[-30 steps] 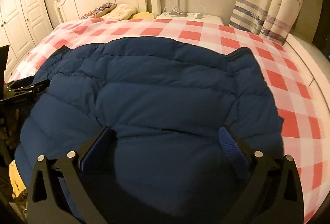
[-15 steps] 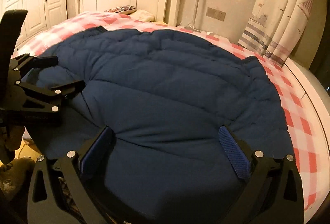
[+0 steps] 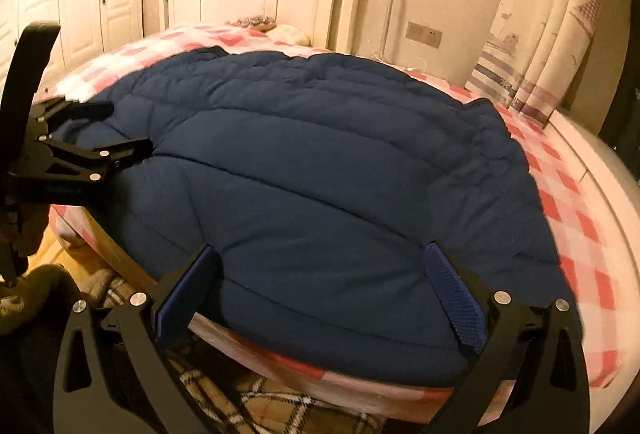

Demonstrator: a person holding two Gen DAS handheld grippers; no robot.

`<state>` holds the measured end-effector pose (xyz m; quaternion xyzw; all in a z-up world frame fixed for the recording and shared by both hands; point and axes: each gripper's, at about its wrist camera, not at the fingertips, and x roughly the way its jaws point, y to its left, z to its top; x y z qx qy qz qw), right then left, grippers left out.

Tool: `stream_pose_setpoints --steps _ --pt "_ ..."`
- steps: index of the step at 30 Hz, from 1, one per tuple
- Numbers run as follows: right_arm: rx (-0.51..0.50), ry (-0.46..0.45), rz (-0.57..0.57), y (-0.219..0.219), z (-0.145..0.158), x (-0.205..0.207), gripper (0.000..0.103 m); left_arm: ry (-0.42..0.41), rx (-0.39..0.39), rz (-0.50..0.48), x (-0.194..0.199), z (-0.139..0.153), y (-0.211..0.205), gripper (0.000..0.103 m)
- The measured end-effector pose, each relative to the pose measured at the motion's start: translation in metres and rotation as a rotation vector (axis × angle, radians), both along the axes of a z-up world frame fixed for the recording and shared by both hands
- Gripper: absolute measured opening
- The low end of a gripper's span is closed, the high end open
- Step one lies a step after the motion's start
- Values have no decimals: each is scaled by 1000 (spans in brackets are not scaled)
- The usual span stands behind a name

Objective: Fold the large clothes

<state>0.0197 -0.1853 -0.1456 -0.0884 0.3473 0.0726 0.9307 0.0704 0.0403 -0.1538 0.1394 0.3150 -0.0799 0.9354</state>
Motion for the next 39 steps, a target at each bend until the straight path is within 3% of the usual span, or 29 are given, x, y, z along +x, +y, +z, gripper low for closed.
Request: stream_pose_setpoints --steps 2,6,8,11,17,22,27,32,37,39 --pt "98 -26 -20 -18 13 -9 96 4 -3 -1 0 0 1 101" --pt "401 -49 -178 -95 20 -44 93 6 -12 -3 1 -1 2 101" --pt "504 -33 -234 -123 13 -62 79 2 -6 3 2 -2 1 101" --pt "608 9 -280 -148 -3 -83 75 1 -10 9 2 -3 0 101" --pt "674 86 -294 -150 -25 -62 77 13 -16 6 3 -3 1 101" --pt "694 51 -282 -151 -21 -43 77 16 -17 4 4 -2 2 101" --pt "804 50 -314 -160 -26 -22 79 16 -22 1 4 -2 3 101" --pt "730 54 -321 -144 -14 -2 81 14 -30 -4 4 -3 3 101" --pt "801 59 -359 -147 -22 22 81 14 -30 -6 4 -3 3 101" --pt "776 39 -362 -142 -23 28 80 14 -31 -8 4 -4 3 101"
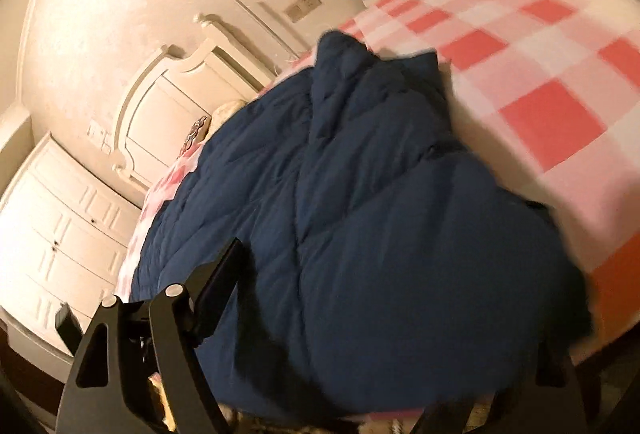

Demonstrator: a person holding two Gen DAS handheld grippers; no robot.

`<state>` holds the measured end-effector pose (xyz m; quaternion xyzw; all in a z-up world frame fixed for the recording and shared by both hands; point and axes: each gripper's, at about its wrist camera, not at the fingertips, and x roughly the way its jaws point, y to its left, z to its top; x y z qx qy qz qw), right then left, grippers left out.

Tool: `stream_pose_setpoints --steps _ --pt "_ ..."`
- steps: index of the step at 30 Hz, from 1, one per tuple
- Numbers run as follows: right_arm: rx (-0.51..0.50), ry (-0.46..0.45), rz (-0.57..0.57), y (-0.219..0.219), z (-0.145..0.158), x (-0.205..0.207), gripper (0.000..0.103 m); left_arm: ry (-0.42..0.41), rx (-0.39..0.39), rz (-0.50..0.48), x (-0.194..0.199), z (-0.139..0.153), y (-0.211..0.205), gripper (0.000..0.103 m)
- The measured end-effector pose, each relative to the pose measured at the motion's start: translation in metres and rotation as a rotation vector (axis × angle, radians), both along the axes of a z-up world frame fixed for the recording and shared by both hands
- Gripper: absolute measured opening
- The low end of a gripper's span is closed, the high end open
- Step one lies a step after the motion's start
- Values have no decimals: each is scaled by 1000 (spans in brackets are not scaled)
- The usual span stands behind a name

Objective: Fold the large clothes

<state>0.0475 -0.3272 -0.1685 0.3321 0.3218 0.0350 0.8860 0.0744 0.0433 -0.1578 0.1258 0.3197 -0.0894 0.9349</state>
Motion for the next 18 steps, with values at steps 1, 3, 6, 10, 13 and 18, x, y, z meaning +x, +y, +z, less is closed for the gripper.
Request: stream_pose_setpoints --steps 1,3,6,10,13,18 --pt "4 -4 -5 0 -1 0 75 -2 -1 0 -1 0 0 101" --pt "39 -67 -16 -4 1 -8 58 -2 0 0 -2 0 -1 101" --pt "59 -137 -23 -7 8 -21 39 13 11 2 -1 2 -1 101" --pt "73 -220 -16 -5 23 -46 32 100 -80 -57 2 32 -3 99" --pt "76 -251 -11 -4 31 -61 31 10 -66 -60 8 69 -15 100" --pt "3 -300 -4 0 52 -79 31 50 -46 -27 79 96 -55 100"
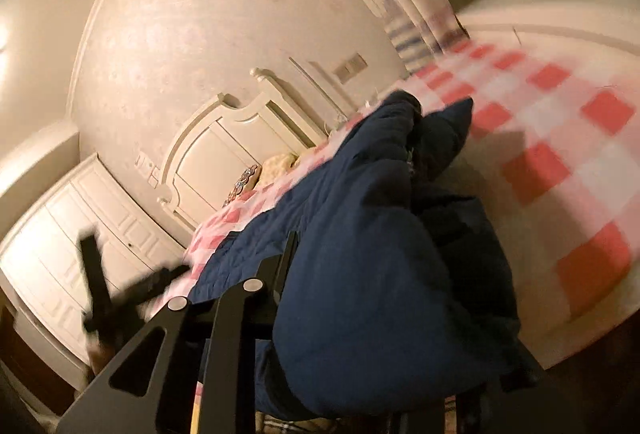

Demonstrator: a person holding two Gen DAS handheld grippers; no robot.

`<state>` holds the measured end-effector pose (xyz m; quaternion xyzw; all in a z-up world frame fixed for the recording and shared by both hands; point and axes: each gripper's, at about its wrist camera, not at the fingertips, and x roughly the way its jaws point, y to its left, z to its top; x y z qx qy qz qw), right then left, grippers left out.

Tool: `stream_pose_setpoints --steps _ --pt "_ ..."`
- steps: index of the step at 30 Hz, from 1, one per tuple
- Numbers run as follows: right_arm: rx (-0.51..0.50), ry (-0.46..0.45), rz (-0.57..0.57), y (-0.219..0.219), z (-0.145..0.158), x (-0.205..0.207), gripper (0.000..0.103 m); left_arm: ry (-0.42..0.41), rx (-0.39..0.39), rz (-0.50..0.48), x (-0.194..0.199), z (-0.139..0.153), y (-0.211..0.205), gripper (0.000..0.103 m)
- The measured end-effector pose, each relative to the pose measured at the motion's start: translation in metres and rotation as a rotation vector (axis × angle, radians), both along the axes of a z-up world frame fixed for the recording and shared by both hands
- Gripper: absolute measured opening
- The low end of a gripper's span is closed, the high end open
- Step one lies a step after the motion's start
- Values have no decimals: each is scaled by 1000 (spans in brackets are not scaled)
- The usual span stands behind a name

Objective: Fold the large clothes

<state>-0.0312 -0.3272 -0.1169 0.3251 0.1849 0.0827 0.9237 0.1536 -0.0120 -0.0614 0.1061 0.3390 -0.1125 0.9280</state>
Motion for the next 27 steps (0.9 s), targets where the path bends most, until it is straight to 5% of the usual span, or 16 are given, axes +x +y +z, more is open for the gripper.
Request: stream_pose_setpoints --steps 7,11,18,23,24,27 --pt "-118 -18 15 13 20 -7 31 191 272 45 111 -69 -72 101" --pt "-147 -4 22 16 24 -6 31 202 235 40 119 -66 -62 101" --pt "-267 -30 38 45 49 -1 31 1 58 -45 -8 -20 8 99" --pt "-338 -70 79 80 72 11 32 -19 145 -130 -84 -80 18 101" --pt "-358 -74 102 90 76 15 32 -80 126 -124 -93 -87 22 101" --pt "-514 -97 143 138 90 23 32 -35 92 -174 -94 -86 31 101"
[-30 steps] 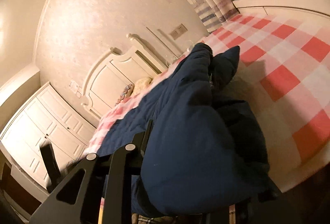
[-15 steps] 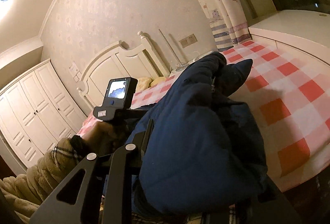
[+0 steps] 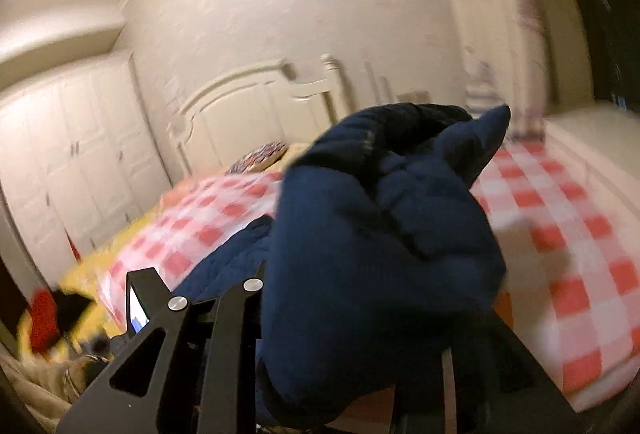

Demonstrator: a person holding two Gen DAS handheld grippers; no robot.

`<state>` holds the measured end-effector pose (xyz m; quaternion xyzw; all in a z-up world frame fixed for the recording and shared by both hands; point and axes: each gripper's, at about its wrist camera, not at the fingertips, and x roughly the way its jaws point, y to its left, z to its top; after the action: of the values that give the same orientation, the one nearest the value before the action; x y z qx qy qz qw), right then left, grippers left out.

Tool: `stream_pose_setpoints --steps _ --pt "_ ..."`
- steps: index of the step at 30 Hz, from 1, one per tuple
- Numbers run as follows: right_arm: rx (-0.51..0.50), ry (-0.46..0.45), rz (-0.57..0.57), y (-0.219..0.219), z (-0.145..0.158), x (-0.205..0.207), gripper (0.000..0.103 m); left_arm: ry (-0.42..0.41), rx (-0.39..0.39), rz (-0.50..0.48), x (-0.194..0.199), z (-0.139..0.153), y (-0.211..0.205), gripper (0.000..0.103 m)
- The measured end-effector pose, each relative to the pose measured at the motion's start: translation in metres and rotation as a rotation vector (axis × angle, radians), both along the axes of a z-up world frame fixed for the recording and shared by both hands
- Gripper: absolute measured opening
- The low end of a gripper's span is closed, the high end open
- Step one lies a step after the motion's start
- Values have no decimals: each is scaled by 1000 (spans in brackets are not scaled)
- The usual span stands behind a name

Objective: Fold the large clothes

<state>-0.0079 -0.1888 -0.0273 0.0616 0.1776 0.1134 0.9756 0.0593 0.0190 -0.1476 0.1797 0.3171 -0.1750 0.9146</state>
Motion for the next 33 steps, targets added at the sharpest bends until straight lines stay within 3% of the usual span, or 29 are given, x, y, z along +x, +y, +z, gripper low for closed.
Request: stream_pose_setpoints --steps 2,4,7,9,12,14,15,18,20,23,25,27,30,33 --pt "-100 -16 27 31 9 4 32 27 -41 -45 -4 10 15 100" --pt "-190 -23 57 64 16 13 32 4 -123 -40 -7 27 45 100" --pt "-288 -15 97 106 16 31 32 -57 -272 85 -6 56 122 100" --pt "-361 -12 133 139 9 42 32 -91 -372 257 -1 72 190 100" --pt "-483 21 230 205 -20 61 32 -135 -406 434 -3 83 255 100" --pt "-619 58 285 249 -52 70 32 -162 -409 463 -9 89 276 100" --pt "-733 54 297 273 -75 72 33 -168 -403 458 -10 92 280 100" --pt "-1032 -50 252 317 -127 64 39 -172 -364 421 -6 97 278 100" --pt "-1094 -79 241 322 -139 62 41 -171 -329 365 3 105 265 100" --pt "-1094 -70 247 322 -139 62 42 -177 -272 248 28 132 227 100" --pt "-1103 -74 245 324 -141 61 43 -126 -260 100 59 151 186 100" --pt "-1110 -80 242 326 -142 61 45 -67 -233 10 85 155 149 100" --pt "-1097 -77 255 325 -140 62 50 -18 -25 -1 132 133 84 100" --pt "-1074 -75 271 317 -136 54 53 98 76 67 177 85 65 101"
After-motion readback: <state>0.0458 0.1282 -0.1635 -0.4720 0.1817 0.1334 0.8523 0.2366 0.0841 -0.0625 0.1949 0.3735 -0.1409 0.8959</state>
